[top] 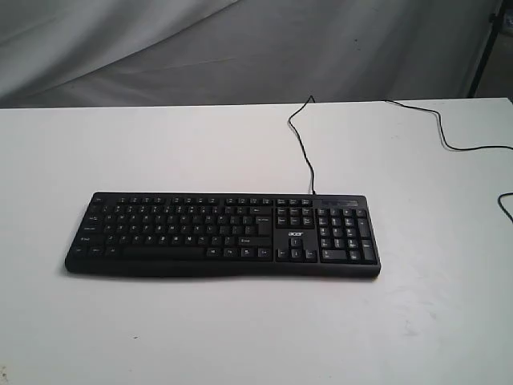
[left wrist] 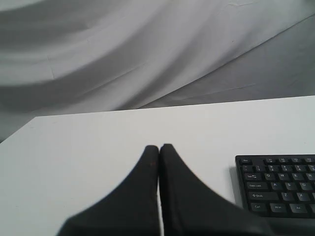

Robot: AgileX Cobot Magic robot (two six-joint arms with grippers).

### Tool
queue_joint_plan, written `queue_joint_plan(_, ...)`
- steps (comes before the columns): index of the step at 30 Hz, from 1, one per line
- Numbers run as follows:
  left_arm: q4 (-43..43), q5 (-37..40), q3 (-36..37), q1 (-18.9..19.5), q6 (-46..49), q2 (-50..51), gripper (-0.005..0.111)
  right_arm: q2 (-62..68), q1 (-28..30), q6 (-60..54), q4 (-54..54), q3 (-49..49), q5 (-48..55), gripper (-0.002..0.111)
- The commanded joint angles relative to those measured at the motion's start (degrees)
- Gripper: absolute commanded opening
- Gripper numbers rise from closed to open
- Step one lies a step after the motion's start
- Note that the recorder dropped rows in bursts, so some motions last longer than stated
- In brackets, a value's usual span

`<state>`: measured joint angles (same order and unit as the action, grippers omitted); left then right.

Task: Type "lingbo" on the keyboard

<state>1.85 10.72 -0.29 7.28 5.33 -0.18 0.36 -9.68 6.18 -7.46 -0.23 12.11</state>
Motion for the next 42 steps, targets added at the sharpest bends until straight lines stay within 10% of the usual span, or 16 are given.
queue_joint_plan(1,0.0,-0.4,0.3,-0.2,-0.2,0.2,0.001,-0.4,0.3,0.1,0.1,0.2,0.1,0.000)
queue_joint_plan(33,0.0,-0.4,0.3,-0.2,-0.2,0.2,0.001,-0.4,0.3,0.1,8.1,0.2,0.5,0.000)
queue_joint_plan(42,0.0,-0.4,0.3,-0.2,-0.2,0.2,0.001,13.3,0.3,0.1,9.1,-19.0,16.1,0.000)
